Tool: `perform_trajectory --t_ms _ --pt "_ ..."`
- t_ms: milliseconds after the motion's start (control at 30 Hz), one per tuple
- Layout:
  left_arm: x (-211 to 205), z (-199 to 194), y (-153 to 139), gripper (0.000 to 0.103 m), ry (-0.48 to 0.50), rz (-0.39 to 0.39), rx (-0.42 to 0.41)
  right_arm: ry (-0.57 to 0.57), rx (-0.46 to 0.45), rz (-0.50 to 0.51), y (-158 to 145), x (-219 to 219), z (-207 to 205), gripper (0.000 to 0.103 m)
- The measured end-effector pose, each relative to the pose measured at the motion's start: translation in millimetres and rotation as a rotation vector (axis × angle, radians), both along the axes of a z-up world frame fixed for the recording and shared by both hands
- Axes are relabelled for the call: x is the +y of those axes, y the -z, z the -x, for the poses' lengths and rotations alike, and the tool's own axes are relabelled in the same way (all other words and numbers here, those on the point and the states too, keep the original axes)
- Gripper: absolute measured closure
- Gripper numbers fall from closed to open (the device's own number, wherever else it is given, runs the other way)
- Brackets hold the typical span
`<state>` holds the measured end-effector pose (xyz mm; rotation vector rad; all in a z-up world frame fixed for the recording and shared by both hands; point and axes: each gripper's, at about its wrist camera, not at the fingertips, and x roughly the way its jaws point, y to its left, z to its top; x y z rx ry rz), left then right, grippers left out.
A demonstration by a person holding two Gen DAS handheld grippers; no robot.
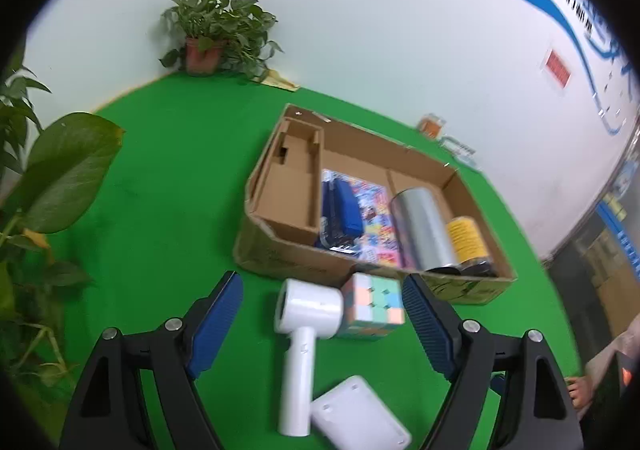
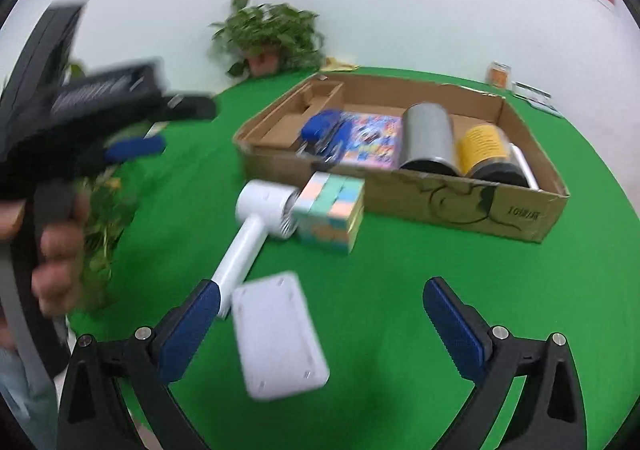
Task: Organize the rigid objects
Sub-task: 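Move the left tool to the white rectangular case, then grasp the white rectangular case with the left tool and lift it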
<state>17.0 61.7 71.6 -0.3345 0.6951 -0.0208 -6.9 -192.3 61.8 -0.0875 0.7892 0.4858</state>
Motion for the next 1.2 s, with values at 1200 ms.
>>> perform_trajectory --t_ms 1200 --pt "-21.6 52.0 109.1 0.025 0.231 0.243 0.294 -0.308 0.171 0.093 98.2 46.1 12.0 0.004"
